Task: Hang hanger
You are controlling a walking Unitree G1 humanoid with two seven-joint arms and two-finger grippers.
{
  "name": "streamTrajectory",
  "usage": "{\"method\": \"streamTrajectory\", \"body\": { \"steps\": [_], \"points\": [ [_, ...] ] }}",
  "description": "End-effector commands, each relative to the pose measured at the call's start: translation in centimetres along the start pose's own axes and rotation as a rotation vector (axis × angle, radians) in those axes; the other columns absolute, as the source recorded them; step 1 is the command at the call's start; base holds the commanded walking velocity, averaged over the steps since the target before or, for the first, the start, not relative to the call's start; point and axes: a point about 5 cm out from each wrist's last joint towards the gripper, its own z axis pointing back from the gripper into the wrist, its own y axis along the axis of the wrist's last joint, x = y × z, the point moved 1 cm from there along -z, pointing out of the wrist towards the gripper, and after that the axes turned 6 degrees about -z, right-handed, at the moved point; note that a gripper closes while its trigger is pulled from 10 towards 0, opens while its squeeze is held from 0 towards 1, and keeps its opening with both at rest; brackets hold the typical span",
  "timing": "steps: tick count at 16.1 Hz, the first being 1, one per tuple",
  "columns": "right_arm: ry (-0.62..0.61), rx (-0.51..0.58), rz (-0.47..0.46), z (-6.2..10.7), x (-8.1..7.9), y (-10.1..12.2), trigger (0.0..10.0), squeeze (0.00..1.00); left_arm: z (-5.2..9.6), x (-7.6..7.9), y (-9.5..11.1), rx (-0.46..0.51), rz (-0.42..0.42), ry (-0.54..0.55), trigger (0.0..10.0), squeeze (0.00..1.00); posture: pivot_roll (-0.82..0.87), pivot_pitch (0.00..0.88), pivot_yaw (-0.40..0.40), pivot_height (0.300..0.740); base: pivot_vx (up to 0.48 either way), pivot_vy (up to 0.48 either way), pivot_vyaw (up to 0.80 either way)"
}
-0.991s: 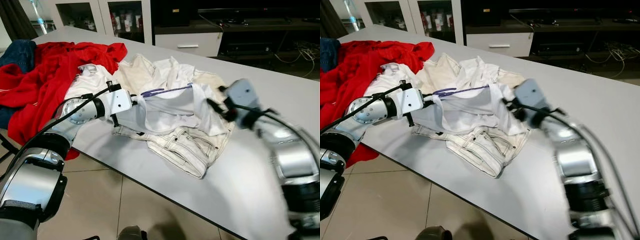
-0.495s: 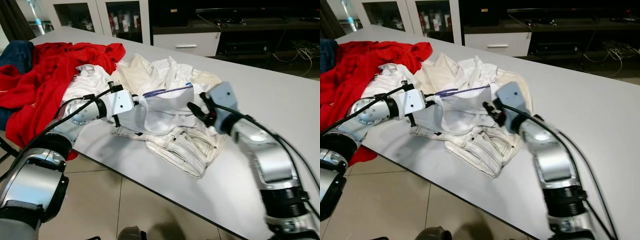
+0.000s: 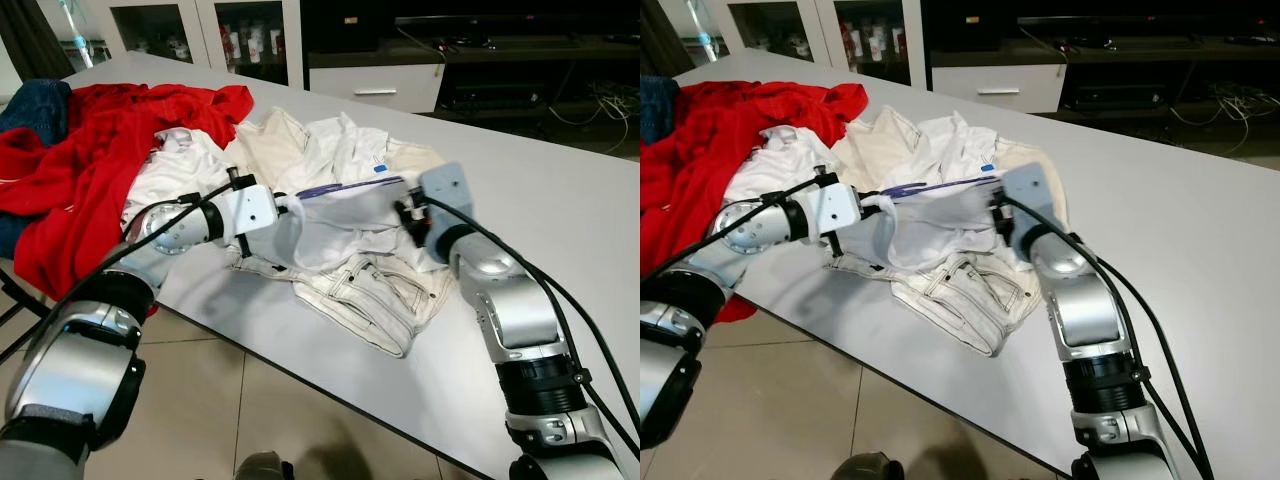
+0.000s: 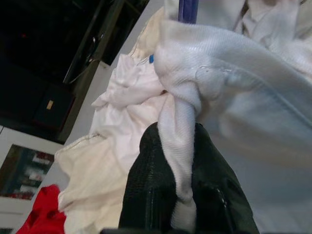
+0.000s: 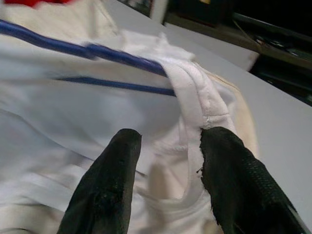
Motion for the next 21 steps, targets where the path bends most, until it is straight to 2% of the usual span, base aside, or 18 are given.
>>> {"method": "streamTrajectory", "body": {
  "steps": [1, 4, 5, 9, 13, 16, 17, 18, 19, 20, 21],
  "points": [
    [-0.047, -0.007, 0.014, -0.2, 0.6, 0.2, 10.0, 0.0, 0.0, -0.1, 0.2, 0.019, 0.006, 0.019, 10.0, 0.0, 0.13, 0.0, 0.045, 0.74, 0.0, 0.0, 0.0],
    [-0.042, -0.006, 0.007, -0.5, 0.2, 0.0, 10.0, 0.0, 0.0, 0.0, 0.4, 0.029, 0.012, 0.027, 10.0, 0.0, 0.13, 0.0, 0.042, 0.74, 0.0, 0.0, 0.0],
    [-0.036, 0.0, 0.001, -0.7, 0.0, 0.0, 0.0, 0.0, -0.1, -0.1, 0.6, 0.036, 0.011, 0.032, 10.0, 0.0, 0.14, 0.0, 0.039, 0.74, 0.0, 0.0, 0.0],
    [-0.02, 0.053, -0.025, -0.7, -0.1, 0.6, 0.0, 0.0, -0.1, -0.1, 0.7, 0.043, 0.01, 0.035, 10.0, 0.0, 0.14, 0.0, 0.039, 0.74, 0.0, 0.0, 0.0],
    [0.065, 0.136, -0.049, 0.0, -1.2, 2.1, 0.0, 0.0, -0.1, -0.2, 0.8, 0.041, 0.009, 0.034, 10.0, 0.0, 0.13, 0.0, 0.044, 0.74, 0.0, 0.0, 0.0],
    [0.116, 0.144, -0.018, 0.7, -1.3, 2.4, 0.0, 0.0, -0.2, -0.2, 0.8, 0.04, 0.009, 0.034, 10.0, 0.0, 0.13, 0.0, 0.045, 0.74, 0.0, 0.0, 0.0],
    [0.124, 0.137, -0.009, 0.9, -1.3, 2.3, 0.5, 0.0, -0.2, -0.2, 0.8, 0.04, 0.01, 0.034, 10.0, 0.0, 0.13, 0.0, 0.045, 0.74, 0.0, 0.0, 0.0],
    [0.115, 0.124, 0.019, 1.4, -0.8, 2.2, 10.0, 0.0, -0.1, -0.1, 0.7, 0.037, 0.01, 0.031, 10.0, 0.0, 0.13, 0.0, 0.045, 0.74, 0.0, 0.0, 0.0],
    [0.061, 0.127, 0.012, 1.8, 0.0, 2.2, 10.0, 0.72, -0.1, -0.1, 0.6, 0.035, 0.01, 0.03, 10.0, 0.0, 0.13, 0.0, 0.045, 0.74, 0.0, 0.0, 0.0],
    [0.015, 0.136, 0.004, 2.0, 0.7, 2.4, 10.0, 0.97, -0.1, -0.1, 0.6, 0.034, 0.011, 0.03, 10.0, 0.0, 0.13, 0.0, 0.045, 0.74, 0.0, 0.0, 0.0],
    [-0.024, 0.14, 0.005, 2.2, 1.0, 2.4, 10.0, 1.0, 0.0, -0.1, 0.6, 0.033, 0.01, 0.029, 10.0, 0.0, 0.12, 0.0, 0.049, 0.74, 0.0, 0.0, 0.0]
  ]
}}
